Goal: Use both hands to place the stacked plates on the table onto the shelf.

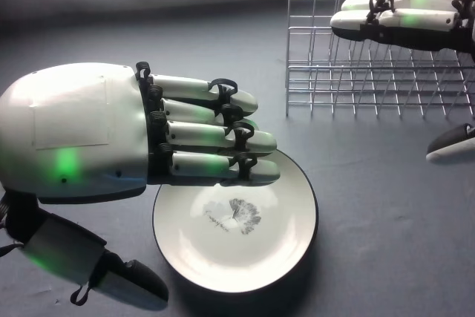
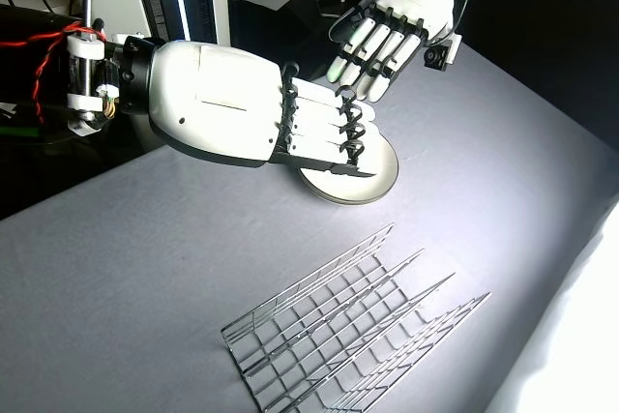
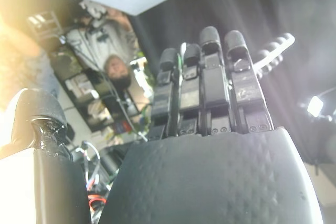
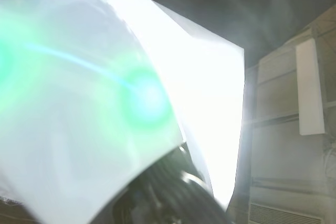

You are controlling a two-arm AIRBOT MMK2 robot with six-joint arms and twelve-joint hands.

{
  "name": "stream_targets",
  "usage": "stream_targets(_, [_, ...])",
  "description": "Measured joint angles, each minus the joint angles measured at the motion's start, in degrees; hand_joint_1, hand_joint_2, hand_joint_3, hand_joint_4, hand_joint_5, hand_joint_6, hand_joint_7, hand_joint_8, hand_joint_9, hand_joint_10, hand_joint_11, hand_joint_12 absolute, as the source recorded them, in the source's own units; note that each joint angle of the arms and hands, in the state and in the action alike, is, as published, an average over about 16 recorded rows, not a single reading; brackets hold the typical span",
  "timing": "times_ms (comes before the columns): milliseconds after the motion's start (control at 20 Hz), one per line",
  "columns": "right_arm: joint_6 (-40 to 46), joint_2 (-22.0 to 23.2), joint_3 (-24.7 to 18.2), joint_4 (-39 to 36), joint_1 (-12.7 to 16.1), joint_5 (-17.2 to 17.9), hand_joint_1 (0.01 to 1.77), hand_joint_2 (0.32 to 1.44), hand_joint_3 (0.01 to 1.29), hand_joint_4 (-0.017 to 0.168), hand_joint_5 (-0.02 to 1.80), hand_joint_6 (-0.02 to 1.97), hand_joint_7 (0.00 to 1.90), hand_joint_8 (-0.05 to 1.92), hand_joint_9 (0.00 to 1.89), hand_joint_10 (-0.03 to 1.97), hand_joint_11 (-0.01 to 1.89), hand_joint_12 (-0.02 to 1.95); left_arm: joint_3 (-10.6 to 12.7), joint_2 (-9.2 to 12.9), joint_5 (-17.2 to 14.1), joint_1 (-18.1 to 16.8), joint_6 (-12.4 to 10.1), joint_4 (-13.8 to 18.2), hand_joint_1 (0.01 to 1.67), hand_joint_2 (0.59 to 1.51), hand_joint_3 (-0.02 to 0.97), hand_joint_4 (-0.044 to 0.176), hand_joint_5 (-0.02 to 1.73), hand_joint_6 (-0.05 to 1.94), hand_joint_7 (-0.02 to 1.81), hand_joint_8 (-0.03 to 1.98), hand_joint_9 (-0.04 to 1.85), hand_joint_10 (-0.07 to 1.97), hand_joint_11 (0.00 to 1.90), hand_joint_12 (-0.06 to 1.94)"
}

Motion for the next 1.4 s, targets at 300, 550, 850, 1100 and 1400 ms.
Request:
stream_targets(300, [-0.31, -0.35, 0.22, -0.11, -0.12, -0.07, 0.21, 1.17, 0.04, -0.003, 0.02, 0.01, 0.02, 0.01, 0.02, 0.01, 0.02, 0.01, 0.64, 0.0, -0.64, -0.85, -2.14, 2.2, 0.08, 1.152, 0.019, -0.003, 0.11, 0.01, 0.09, 0.01, 0.13, 0.01, 0.06, 0.19])
stream_targets(550, [-0.67, -1.49, 1.18, -0.48, -0.52, -0.16, 0.07, 1.22, 0.03, -0.003, 0.03, 0.01, 0.03, 0.01, 0.03, 0.01, 0.02, 0.02, 1.62, 0.02, -1.83, -2.15, -4.99, 4.72, 0.04, 1.183, 0.016, -0.003, 0.08, 0.0, 0.07, 0.01, 0.08, 0.0, 0.03, 0.18])
stream_targets(850, [-1.12, -4.19, 2.67, -1.14, -1.22, -0.28, 0.02, 1.26, 0.01, -0.002, 0.07, 0.01, 0.08, 0.01, 0.08, 0.01, 0.02, 0.16, 3.17, 0.01, -3.23, -3.95, -10.18, 10.6, 0.02, 1.197, 0.006, -0.003, 0.07, 0.0, 0.06, 0.01, 0.06, 0.0, 0.02, 0.16])
stream_targets(1100, [-1.3, -6.48, 4.03, -1.58, -1.71, -0.28, 0.02, 1.27, 0.01, -0.001, 0.11, 0.01, 0.13, 0.01, 0.13, 0.01, 0.02, 0.34, 4.12, -0.32, -3.76, -4.01, -13.39, 16.1, 0.02, 1.19, 0.007, -0.003, 0.07, 0.0, 0.06, 0.01, 0.06, 0.0, 0.02, 0.15])
stream_targets(1400, [-1.42, -7.99, 4.77, -1.71, -2.0, -0.08, 0.03, 1.27, 0.01, -0.001, 0.15, 0.01, 0.17, 0.01, 0.17, 0.01, 0.02, 0.51, 4.66, -1.4, -2.3, -2.04, -15.62, 23.12, 0.02, 1.181, 0.008, -0.004, 0.06, 0.0, 0.05, 0.0, 0.05, 0.0, 0.02, 0.14])
